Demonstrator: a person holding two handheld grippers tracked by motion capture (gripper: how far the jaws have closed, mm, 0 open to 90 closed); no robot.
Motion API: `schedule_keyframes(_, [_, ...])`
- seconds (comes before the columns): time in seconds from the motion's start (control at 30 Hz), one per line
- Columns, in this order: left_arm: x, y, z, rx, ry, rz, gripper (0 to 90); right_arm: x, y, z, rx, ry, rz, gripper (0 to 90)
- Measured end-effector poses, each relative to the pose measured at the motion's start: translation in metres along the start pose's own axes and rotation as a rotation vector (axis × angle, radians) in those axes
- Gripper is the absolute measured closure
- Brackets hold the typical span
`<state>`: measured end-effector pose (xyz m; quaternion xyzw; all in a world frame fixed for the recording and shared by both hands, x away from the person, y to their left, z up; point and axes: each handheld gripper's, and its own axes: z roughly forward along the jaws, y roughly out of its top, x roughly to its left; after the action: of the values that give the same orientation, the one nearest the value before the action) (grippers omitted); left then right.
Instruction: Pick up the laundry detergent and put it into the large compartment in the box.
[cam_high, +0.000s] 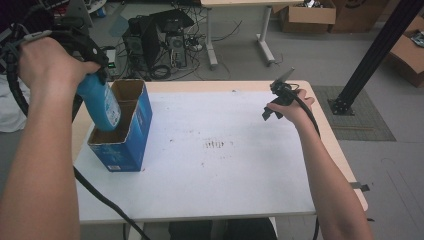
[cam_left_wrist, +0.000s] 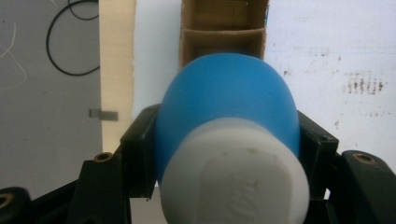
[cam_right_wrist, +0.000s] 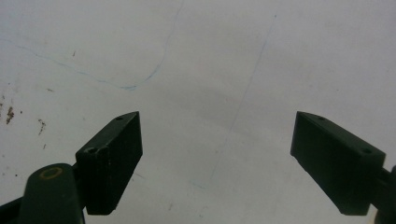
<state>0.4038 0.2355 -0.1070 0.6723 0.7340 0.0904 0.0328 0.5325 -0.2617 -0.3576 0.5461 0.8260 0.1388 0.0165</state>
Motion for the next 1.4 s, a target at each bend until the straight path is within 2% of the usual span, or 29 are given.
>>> schedule_keyframes(0.43, [-0.007, 0.005, 0.046, 0.053, -0.007, 0.017, 38.4, 0.001, 0.000, 0.001, 0.004, -0.002, -0.007, 16.9])
schedule_keyframes(0.5, [-0.008, 0.006, 0.058, 0.070, -0.012, 0.023, 38.4, 0.001, 0.000, 0.000, 0.003, 0.000, -0.002, 16.9])
schedule_keyframes(0.53, [-0.008, 0.006, 0.058, 0.070, -0.012, 0.023, 38.3, 0.001, 0.000, 0.000, 0.003, 0.000, -0.002, 16.9])
schedule_keyframes(0.97, [-0.007, 0.005, 0.107, 0.119, -0.018, 0.030, 38.3, -0.001, -0.001, 0.000, 0.008, -0.007, 0.000, 16.9])
schedule_keyframes(1.13, [-0.007, 0.004, 0.121, 0.133, -0.026, 0.027, 38.3, 0.001, 0.000, 0.001, 0.013, -0.008, -0.005, 16.9])
schedule_keyframes(1.4, [-0.010, 0.003, 0.143, 0.156, -0.013, 0.040, 38.3, 0.003, 0.001, 0.002, 0.012, -0.010, -0.019, 17.0])
